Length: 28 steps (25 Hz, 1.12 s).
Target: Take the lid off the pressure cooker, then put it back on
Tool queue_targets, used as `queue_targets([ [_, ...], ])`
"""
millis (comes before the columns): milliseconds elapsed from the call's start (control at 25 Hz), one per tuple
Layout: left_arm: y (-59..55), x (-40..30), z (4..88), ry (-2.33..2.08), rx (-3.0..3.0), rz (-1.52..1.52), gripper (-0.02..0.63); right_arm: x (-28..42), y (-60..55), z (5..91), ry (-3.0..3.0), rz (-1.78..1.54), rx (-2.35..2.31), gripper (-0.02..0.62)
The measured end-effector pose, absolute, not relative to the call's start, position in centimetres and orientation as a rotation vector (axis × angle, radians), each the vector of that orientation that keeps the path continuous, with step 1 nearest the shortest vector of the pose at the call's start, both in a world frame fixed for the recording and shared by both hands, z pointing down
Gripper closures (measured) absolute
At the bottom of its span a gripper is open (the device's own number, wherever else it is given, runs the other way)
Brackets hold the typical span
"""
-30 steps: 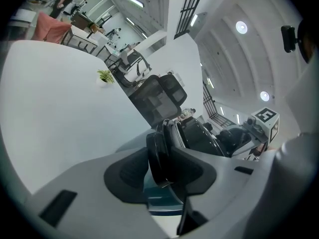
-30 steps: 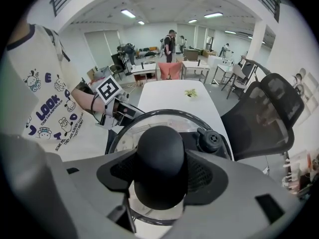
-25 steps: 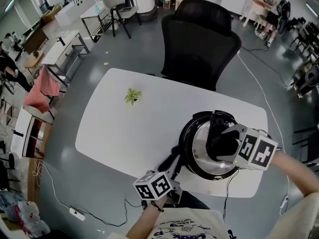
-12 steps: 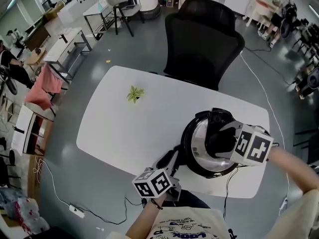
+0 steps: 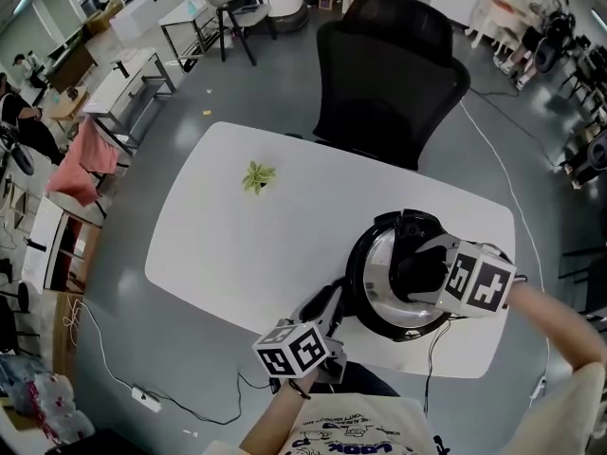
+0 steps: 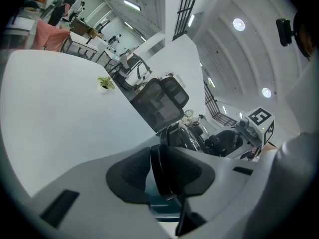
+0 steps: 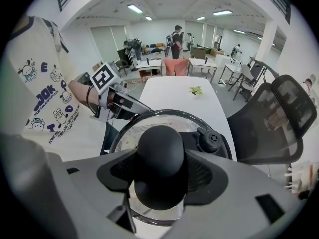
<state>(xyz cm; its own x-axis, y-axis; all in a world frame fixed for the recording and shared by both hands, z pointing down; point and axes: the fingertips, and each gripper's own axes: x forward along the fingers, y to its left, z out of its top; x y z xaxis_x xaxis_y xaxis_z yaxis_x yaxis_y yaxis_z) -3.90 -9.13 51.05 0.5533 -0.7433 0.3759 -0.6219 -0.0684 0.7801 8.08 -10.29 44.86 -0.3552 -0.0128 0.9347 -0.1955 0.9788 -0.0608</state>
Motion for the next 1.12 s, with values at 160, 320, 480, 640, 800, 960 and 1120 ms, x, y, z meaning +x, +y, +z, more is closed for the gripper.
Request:
queue_targets([
  [160,-9.13,-4.09,51.00,-1.137,1.755,-0.158,0.479,7.81,-10.23,44.72,-1.942,0.193,0.149,0.301],
  [320,-9.14,-3.95,51.07,-1.136,1.757,-0.155,0.479,7.93,-10.22,44.77,-1.947,0.199,0.144,0.301],
  [480,-9.17,-3.88,51.17,-1.141,1.756,-0.154,0.479,8.01,-10.22,44.92,-1.945,0.199,0.138,0.301],
  [640,-9.19,-3.91,51.30,-1.148,1.756,-0.148,0.479,8.04,-10.23,45.14,-1.929,0.206,0.128,0.301],
  [800,-9.24,-3.92,51.18,-1.151,1.762,-0.137,0.479,8.03,-10.27,45.06,-1.914,0.208,0.123,0.301],
  [960,-9.31,-3.99,51.25,-1.155,1.765,-0.133,0.479,7.98,-10.31,45.18,-1.901,0.204,0.115,0.301],
  [1120,-9.32,-3.99,51.26,-1.153,1.765,-0.135,0.479,8.01,-10.29,45.20,-1.893,0.195,0.103,0.300],
])
